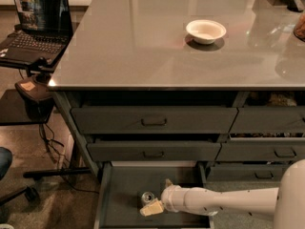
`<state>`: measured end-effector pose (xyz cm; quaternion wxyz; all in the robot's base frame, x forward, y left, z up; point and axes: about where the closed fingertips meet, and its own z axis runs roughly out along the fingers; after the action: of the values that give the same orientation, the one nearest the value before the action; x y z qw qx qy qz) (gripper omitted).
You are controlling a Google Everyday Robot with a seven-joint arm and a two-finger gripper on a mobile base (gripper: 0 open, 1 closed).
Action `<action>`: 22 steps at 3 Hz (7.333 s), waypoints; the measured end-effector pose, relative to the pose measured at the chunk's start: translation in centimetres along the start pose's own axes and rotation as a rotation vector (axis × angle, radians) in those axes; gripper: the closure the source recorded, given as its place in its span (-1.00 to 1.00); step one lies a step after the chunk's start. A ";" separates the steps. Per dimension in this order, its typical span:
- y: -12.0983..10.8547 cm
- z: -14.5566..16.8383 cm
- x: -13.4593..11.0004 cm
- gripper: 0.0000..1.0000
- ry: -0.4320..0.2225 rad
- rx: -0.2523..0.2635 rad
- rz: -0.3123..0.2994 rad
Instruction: Pick 7up can from bottom drawer and place on counter
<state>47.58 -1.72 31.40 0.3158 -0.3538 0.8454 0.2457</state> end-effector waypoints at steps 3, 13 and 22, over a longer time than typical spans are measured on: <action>-3.0 6.7 3.0 -1.00 -0.056 0.177 0.024; -3.6 7.8 5.4 1.00 -0.034 0.183 0.075; 8.8 -21.2 -18.1 1.00 0.074 0.211 0.149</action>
Offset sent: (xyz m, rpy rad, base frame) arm 0.0542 0.0154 -0.1212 -0.0808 -0.1597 -0.2530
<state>43.31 -1.75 60.34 0.3007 -0.2636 0.9016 0.1650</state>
